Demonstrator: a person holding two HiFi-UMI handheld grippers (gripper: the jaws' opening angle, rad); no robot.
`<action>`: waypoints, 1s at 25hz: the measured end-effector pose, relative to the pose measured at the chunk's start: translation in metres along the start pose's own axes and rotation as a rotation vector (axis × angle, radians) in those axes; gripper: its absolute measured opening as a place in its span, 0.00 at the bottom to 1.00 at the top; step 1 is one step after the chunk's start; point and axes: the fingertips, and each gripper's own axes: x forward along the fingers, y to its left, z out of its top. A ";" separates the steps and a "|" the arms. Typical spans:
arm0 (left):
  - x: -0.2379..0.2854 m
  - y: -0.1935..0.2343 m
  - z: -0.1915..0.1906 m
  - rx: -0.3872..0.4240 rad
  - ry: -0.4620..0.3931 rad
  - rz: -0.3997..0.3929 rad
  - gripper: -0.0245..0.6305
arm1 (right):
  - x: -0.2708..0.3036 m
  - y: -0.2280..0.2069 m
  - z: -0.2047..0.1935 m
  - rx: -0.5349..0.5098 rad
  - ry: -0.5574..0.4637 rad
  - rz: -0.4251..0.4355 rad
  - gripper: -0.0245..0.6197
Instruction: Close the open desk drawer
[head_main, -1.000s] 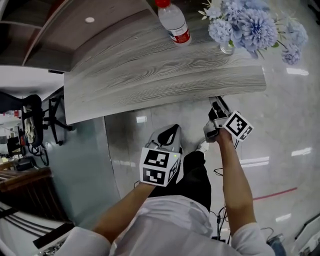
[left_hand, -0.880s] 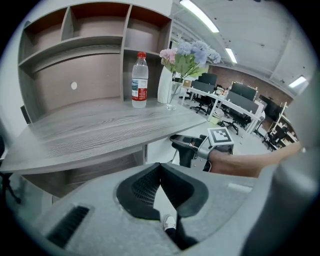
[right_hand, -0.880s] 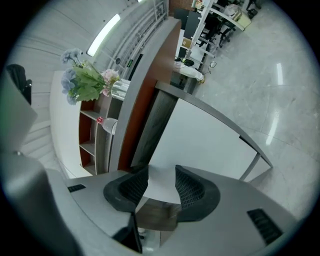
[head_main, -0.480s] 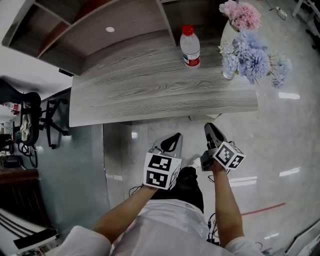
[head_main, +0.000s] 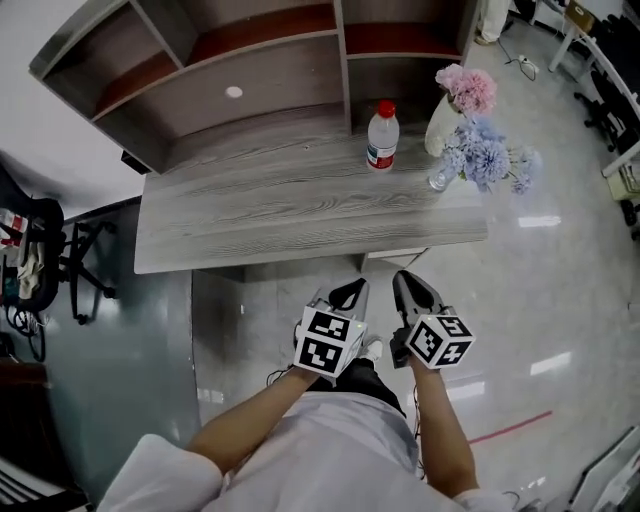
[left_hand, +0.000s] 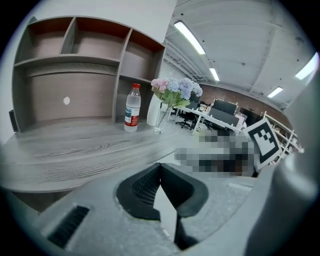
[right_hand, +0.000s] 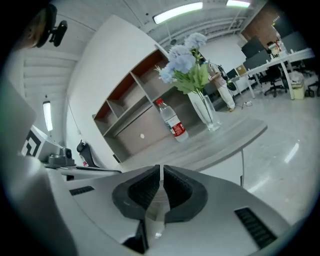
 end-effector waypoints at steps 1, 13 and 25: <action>-0.002 -0.002 0.002 0.002 -0.004 -0.015 0.04 | -0.003 0.008 0.003 -0.024 -0.004 -0.002 0.07; -0.029 -0.023 0.027 0.107 -0.102 -0.150 0.04 | -0.032 0.076 0.020 -0.262 -0.011 -0.065 0.04; -0.041 -0.033 0.022 0.124 -0.103 -0.180 0.04 | -0.046 0.088 0.013 -0.273 -0.028 -0.101 0.04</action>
